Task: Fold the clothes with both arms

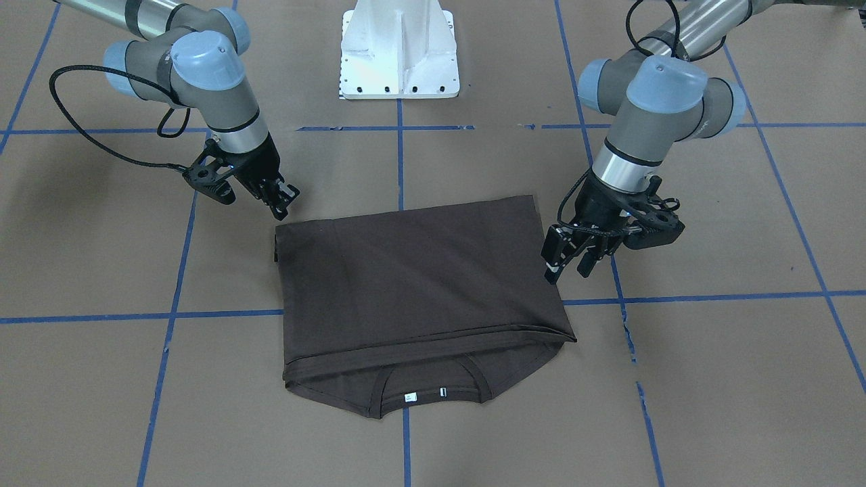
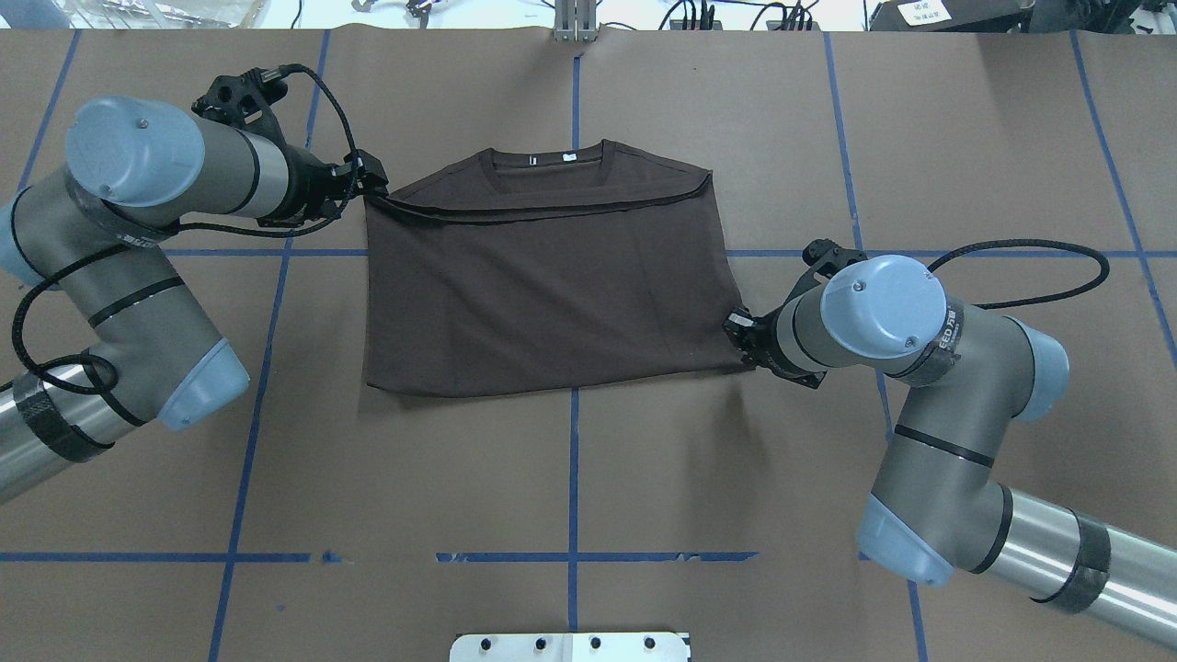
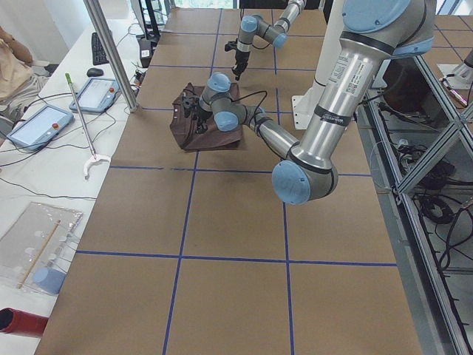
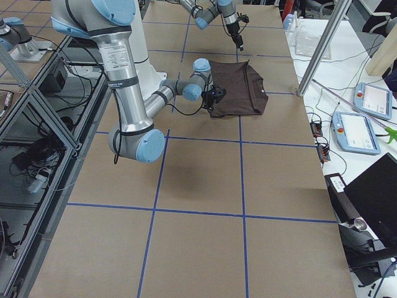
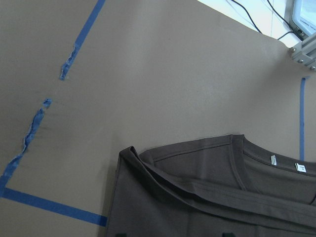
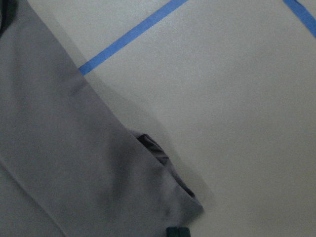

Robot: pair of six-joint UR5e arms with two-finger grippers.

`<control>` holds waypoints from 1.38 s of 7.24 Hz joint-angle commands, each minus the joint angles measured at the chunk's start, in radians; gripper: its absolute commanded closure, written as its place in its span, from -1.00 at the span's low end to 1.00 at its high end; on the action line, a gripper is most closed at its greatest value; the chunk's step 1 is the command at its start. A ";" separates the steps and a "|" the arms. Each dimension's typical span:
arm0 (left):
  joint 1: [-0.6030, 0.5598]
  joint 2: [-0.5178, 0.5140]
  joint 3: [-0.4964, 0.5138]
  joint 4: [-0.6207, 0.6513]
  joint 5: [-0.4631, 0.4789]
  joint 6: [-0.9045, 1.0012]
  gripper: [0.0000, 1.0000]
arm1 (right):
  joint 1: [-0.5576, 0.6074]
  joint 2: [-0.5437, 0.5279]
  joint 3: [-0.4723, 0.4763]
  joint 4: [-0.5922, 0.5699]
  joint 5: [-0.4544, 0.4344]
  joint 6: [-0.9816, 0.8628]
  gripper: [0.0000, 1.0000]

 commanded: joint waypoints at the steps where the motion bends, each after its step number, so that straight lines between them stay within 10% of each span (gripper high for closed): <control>1: 0.000 0.001 0.000 0.000 0.000 -0.001 -0.43 | 0.009 0.023 -0.050 0.002 -0.008 0.031 -0.33; 5: 0.002 0.003 0.000 0.000 0.000 -0.001 -0.44 | 0.006 0.071 -0.128 0.007 -0.009 0.121 -0.45; 6: 0.000 0.003 0.000 0.000 0.000 -0.001 -0.43 | 0.008 0.069 -0.125 0.001 -0.008 0.113 0.77; 10: -0.002 0.004 -0.007 0.000 0.000 -0.001 -0.43 | 0.012 0.071 -0.140 0.004 -0.002 0.093 1.00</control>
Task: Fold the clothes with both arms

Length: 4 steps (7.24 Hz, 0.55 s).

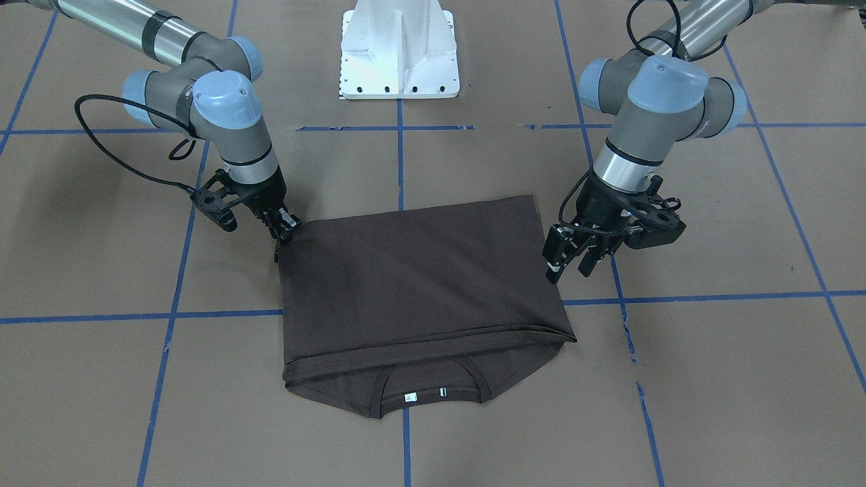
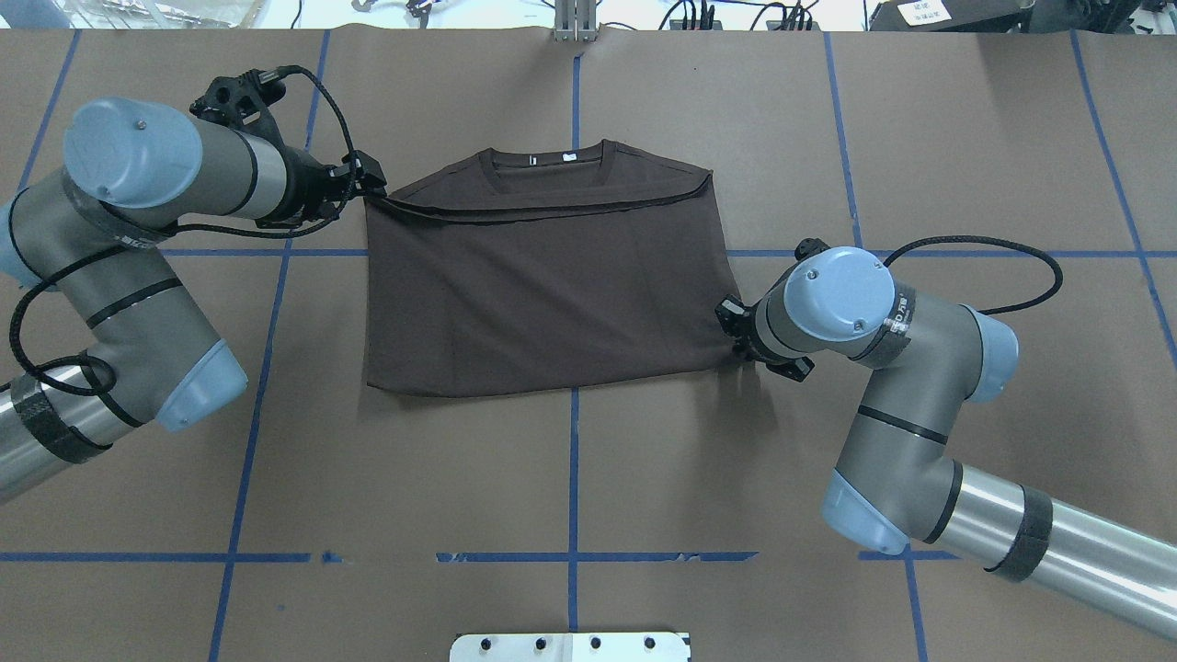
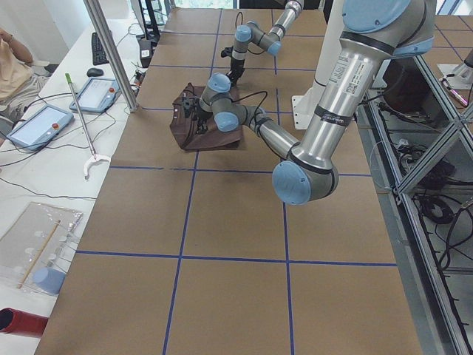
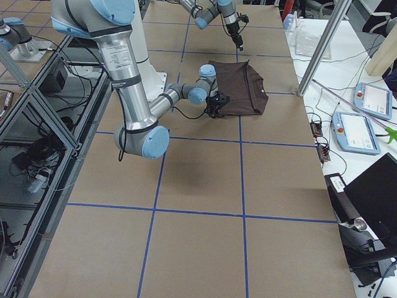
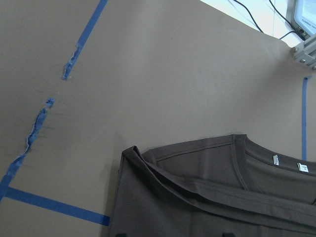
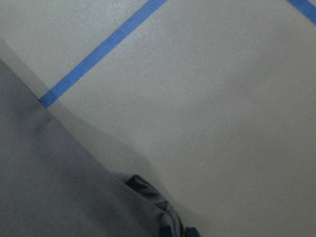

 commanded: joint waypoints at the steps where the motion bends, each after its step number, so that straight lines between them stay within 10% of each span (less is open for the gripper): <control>1: -0.001 -0.001 -0.003 0.002 0.000 0.000 -0.43 | 0.016 0.017 0.005 -0.005 0.021 -0.016 1.00; 4: -0.001 -0.001 -0.016 0.002 0.000 -0.003 -0.43 | -0.025 -0.119 0.317 -0.147 0.044 -0.016 1.00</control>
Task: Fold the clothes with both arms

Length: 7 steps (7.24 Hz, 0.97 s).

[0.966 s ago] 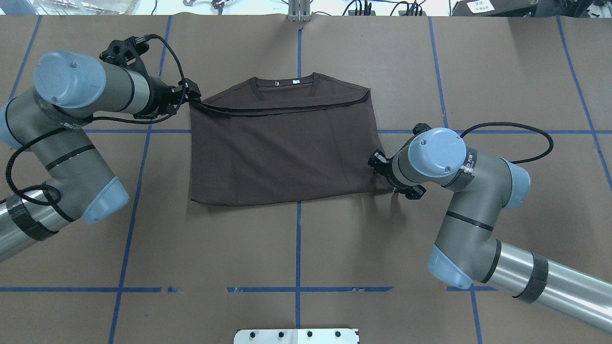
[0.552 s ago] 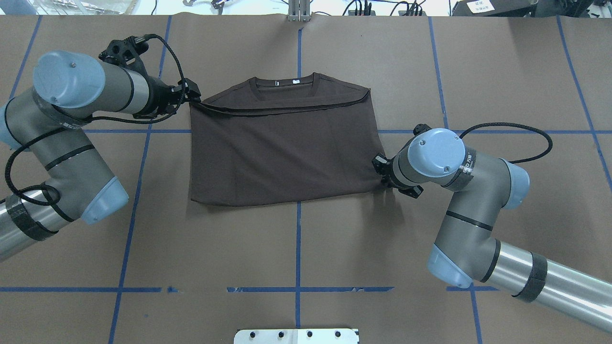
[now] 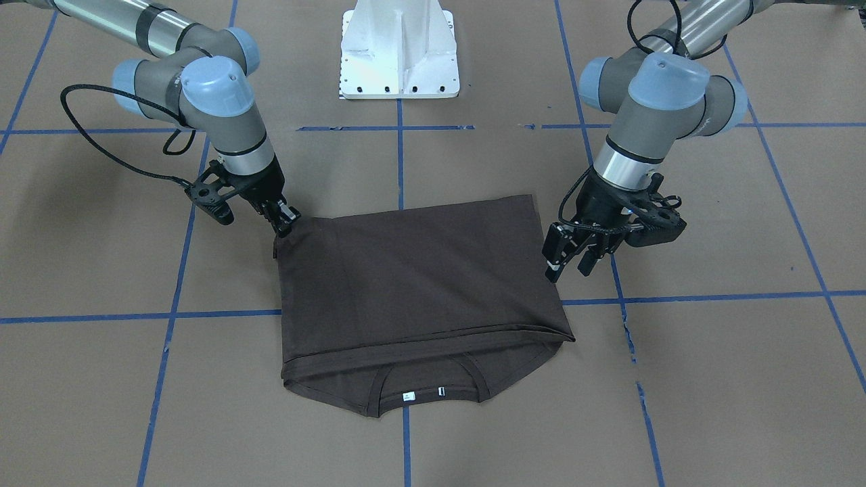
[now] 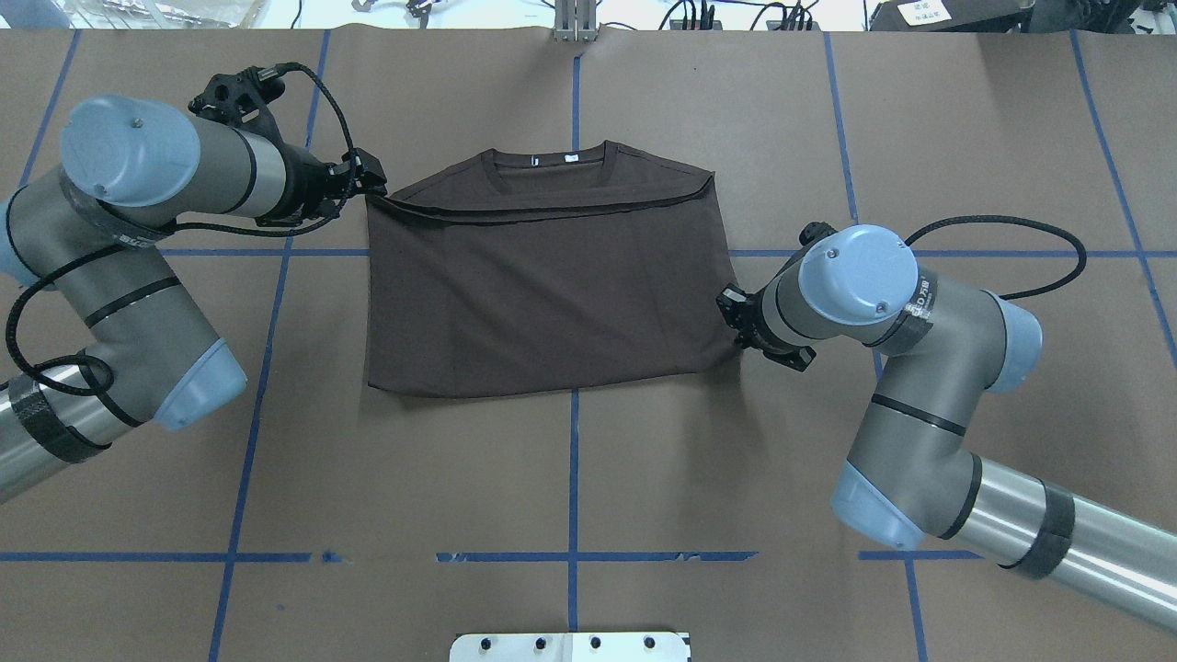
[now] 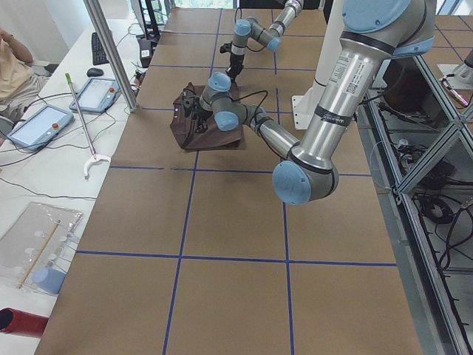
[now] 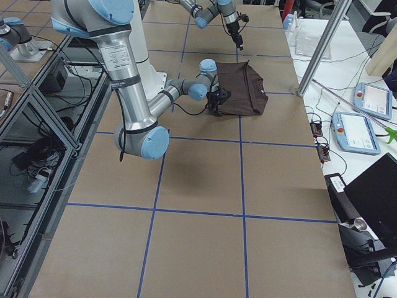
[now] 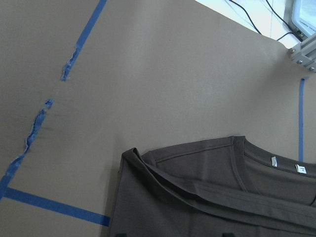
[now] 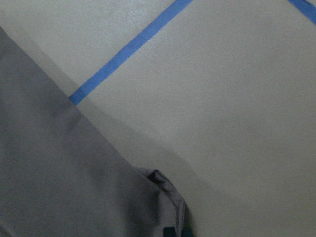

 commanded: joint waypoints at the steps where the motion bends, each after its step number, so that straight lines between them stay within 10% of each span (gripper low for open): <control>1: 0.001 -0.002 -0.011 0.000 -0.002 -0.003 -0.43 | -0.114 -0.187 0.347 -0.129 0.050 0.002 1.00; 4: 0.044 0.021 -0.084 0.011 -0.085 -0.035 -0.43 | -0.367 -0.370 0.504 -0.126 0.240 0.002 1.00; 5: 0.051 0.019 -0.095 0.011 -0.160 -0.054 -0.43 | -0.403 -0.373 0.493 -0.126 0.246 0.013 -0.85; 7: 0.220 0.035 -0.144 0.010 -0.161 -0.258 -0.44 | -0.423 -0.367 0.496 -0.125 0.243 0.014 -1.00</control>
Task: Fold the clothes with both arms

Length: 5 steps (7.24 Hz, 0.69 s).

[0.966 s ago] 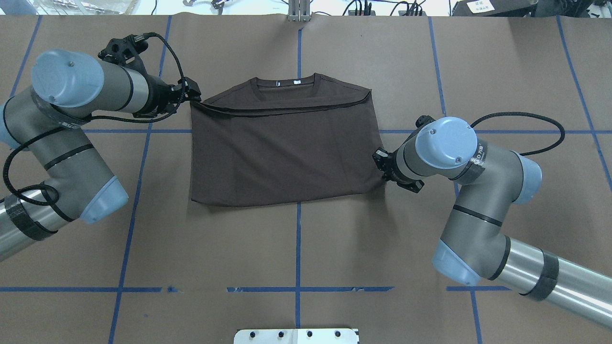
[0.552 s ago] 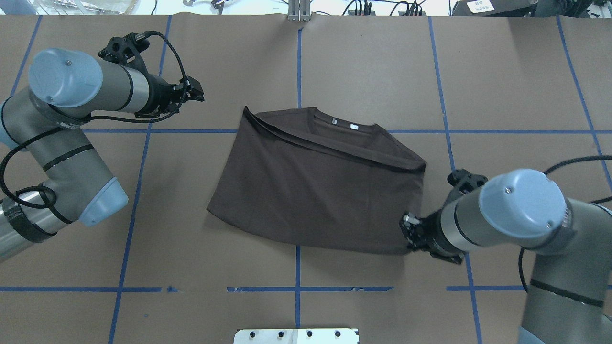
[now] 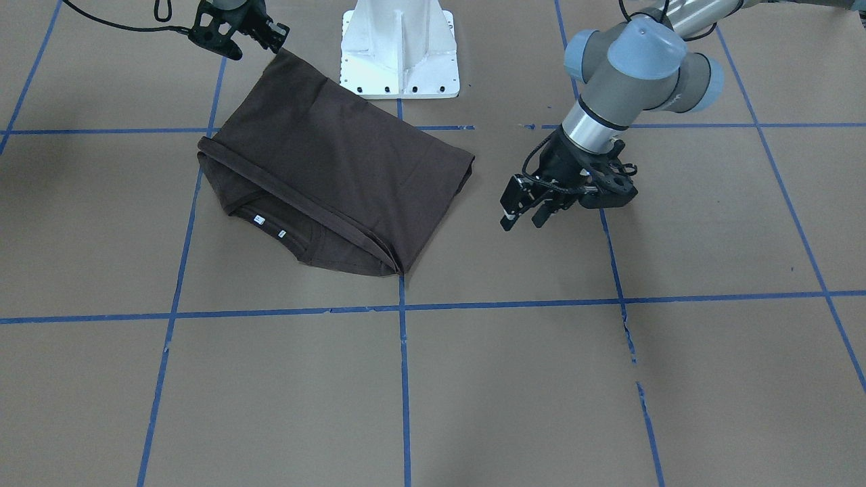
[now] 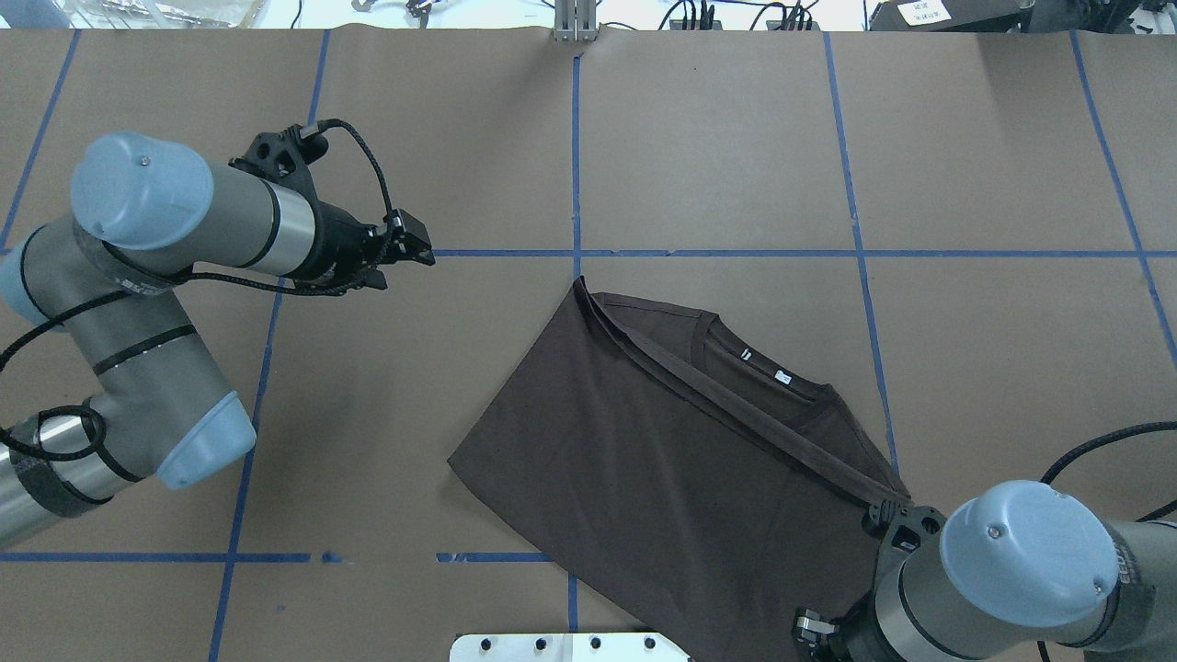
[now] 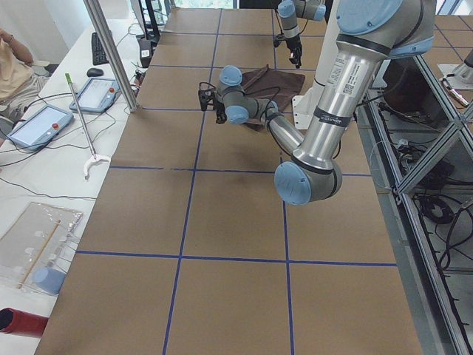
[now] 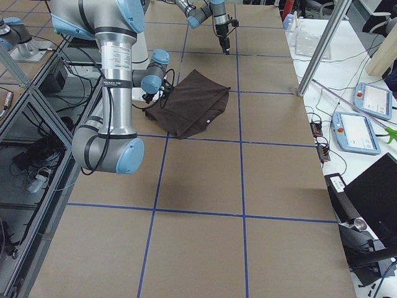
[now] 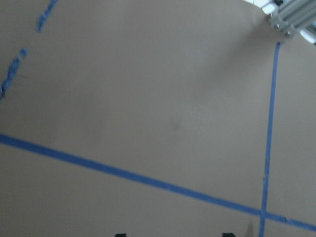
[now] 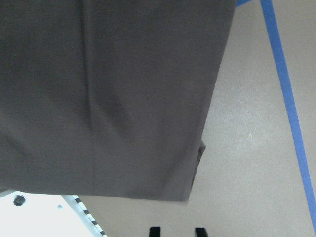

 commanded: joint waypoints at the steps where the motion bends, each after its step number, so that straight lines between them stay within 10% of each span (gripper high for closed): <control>1: 0.193 0.041 -0.076 0.004 0.023 -0.211 -0.44 | 0.060 0.005 0.002 0.001 0.002 0.000 -1.00; 5: 0.325 0.081 -0.104 0.118 0.134 -0.259 -0.35 | 0.202 0.045 -0.024 0.004 0.000 -0.004 -1.00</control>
